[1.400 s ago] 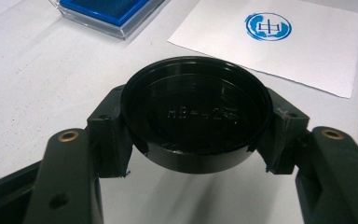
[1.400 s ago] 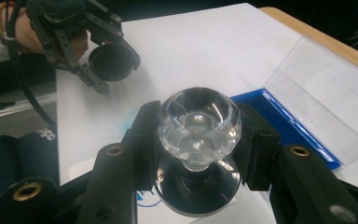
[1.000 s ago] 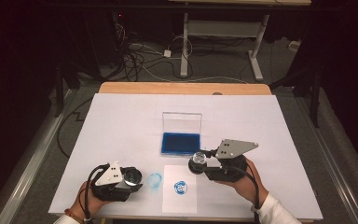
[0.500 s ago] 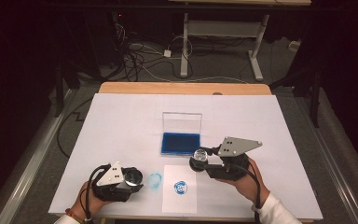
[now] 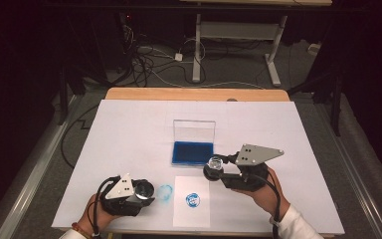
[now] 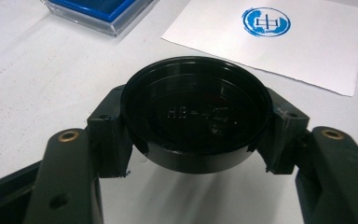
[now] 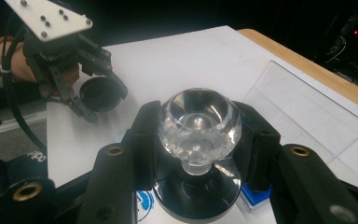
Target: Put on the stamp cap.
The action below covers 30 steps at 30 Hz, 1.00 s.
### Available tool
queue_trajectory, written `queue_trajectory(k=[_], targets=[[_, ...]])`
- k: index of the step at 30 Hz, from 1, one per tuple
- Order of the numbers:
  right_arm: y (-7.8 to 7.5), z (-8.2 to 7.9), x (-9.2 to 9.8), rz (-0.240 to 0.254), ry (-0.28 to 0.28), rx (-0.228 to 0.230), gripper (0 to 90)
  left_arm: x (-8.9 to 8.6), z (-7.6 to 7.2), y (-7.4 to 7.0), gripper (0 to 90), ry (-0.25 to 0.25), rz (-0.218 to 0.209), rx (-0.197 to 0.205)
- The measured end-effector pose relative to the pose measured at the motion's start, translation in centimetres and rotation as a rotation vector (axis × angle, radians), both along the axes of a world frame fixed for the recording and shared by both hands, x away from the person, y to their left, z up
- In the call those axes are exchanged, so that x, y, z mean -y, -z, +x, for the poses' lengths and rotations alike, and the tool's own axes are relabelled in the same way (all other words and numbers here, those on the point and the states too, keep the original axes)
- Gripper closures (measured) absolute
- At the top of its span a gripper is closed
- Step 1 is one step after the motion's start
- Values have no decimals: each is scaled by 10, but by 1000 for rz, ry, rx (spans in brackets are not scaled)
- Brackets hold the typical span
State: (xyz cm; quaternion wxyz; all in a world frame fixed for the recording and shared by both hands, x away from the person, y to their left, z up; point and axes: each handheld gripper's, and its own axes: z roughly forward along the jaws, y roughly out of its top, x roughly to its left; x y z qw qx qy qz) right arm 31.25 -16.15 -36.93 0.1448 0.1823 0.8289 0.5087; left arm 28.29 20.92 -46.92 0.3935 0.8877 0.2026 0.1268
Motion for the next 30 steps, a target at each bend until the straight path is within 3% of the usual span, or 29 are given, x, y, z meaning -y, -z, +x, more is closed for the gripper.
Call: queue_trajectory(k=[6,8,13,15,30], targets=[[-3,-2,-1,16,2,7,566,6,1,-1,359,1,-23,-7],[-5,-4,-2,32,-8,2,566,10,0,-4,360,17,-54,-19],[-8,-9,-10,40,-35,9,566,24,-3,-10,361,37,-71,-4],[-9,-11,-14,46,-47,7,566,28,-3,-12,361,53,-94,-18],[-8,-18,-42,62,-120,-11,566,61,2,-17,362,141,-115,-47]])
